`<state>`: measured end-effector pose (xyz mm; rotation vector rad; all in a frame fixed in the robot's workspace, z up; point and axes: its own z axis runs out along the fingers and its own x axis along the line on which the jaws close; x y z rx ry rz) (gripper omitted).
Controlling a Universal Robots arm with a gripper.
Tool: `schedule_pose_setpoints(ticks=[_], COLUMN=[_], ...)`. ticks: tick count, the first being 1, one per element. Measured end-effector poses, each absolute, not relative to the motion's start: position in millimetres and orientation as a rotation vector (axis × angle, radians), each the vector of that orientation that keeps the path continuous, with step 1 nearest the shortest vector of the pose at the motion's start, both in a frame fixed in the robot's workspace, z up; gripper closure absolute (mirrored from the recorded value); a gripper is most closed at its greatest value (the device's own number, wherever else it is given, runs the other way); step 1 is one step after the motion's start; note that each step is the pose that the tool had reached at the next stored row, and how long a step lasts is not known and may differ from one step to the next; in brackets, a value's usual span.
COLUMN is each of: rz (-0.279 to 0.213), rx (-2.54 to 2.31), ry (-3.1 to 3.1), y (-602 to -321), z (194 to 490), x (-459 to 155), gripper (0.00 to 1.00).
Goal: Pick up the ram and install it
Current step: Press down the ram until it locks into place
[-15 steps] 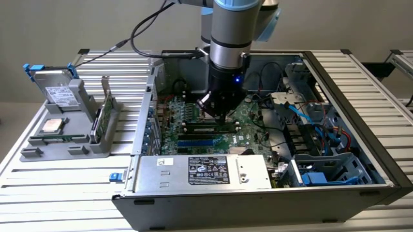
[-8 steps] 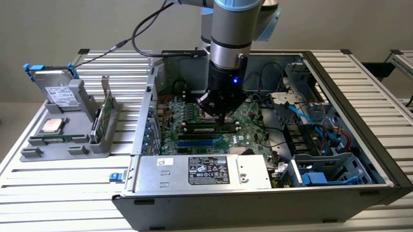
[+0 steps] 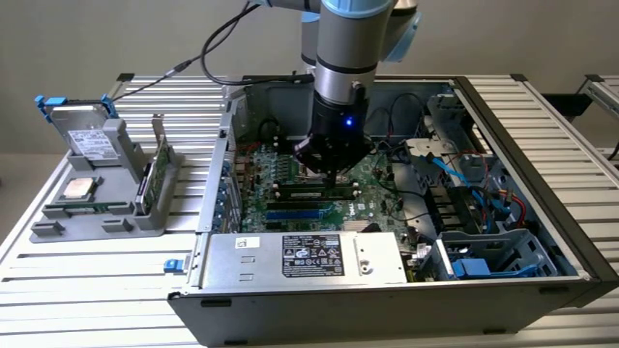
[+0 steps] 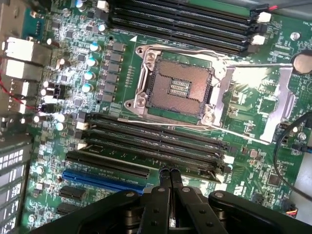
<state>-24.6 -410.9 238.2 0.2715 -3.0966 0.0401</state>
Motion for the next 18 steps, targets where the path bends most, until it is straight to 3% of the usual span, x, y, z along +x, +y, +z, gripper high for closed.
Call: schedule_pose_setpoints(ticks=[18], rz=[0.034], rx=[-0.064], ry=[-3.105], y=[-410.9], z=[237.2], x=[-26.8], gripper=[0.90])
